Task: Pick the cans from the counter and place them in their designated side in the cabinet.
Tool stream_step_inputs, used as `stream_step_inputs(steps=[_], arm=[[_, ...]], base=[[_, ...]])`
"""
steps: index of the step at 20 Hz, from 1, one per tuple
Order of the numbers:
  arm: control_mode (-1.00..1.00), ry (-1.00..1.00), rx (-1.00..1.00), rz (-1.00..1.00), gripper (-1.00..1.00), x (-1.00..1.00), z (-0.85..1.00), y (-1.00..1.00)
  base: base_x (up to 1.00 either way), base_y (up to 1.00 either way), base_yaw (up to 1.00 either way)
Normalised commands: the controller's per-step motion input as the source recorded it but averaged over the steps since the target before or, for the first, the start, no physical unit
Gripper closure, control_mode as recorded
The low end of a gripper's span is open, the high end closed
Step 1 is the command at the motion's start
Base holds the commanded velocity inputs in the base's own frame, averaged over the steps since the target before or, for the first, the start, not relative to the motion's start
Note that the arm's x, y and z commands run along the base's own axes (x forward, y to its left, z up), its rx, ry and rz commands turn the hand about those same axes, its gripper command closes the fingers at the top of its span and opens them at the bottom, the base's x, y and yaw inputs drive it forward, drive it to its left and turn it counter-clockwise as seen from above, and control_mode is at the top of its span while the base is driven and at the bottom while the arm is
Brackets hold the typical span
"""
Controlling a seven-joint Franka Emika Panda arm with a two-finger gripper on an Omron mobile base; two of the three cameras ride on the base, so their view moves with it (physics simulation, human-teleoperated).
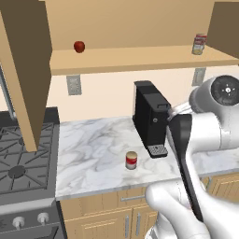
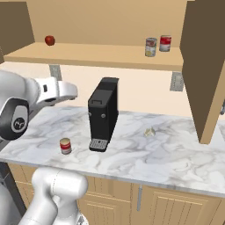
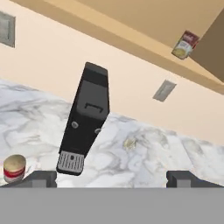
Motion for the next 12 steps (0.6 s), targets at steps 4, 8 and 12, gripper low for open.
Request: stream_step_inputs(steps=[4,8,12], arm=[[-1.00,0.18,0.19,-0.04,-1.00,0.03,-0.22,0.00],[-1.00,0.13,0.17,0.00,-1.00,0.01,-0.22,0.00],[-1.00,0.08,0.12,0.00,-1.00,0.00,-0.23,0.10]], base=[[0.00,0.00,0.00],[0.00,0.00,0.00],[0.00,0.00,0.00]])
